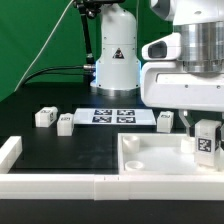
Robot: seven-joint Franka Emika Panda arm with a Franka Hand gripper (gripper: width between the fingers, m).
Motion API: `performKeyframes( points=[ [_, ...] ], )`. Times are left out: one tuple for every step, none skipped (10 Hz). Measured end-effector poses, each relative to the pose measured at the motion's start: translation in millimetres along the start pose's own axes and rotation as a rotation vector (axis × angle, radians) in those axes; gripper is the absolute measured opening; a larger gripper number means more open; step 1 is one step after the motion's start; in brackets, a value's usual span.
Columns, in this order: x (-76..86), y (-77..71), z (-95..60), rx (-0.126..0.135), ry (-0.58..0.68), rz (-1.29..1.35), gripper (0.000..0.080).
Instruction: Assemble one leg
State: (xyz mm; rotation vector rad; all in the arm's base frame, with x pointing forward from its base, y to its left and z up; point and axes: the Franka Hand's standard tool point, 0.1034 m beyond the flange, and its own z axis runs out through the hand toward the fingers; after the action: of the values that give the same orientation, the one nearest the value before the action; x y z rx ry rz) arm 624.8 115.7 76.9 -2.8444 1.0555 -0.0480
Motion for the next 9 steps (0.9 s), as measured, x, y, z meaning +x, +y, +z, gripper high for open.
performKeyframes(
  points=[
    [0.2,0.1,0.2,-0.004,0.002,0.148,0.0291],
    [1.0,-0.6,0.3,-0.008,0.004,0.21,0.0291],
    [2.4,0.1,0.3,0.0,-0.005,0.365,0.0291],
    [2.9,0.5,0.2,0.004,-0.011,0.428,0.0291],
    [1.7,-0.5,0.4,0.007,-0.015,0.478,0.0291],
    [-0.1,-2.1,0.5,0.011,-0.021,0.482,0.039],
    [-0.1,-2.2,0.5,0.012,-0.021,0.413,0.0526],
    [-1.3,-3.7,0.5,0.015,-0.02,0.385,0.0526],
    [-3.1,-4.8,0.8,0.016,-0.02,0.263,0.0623]
  ],
)
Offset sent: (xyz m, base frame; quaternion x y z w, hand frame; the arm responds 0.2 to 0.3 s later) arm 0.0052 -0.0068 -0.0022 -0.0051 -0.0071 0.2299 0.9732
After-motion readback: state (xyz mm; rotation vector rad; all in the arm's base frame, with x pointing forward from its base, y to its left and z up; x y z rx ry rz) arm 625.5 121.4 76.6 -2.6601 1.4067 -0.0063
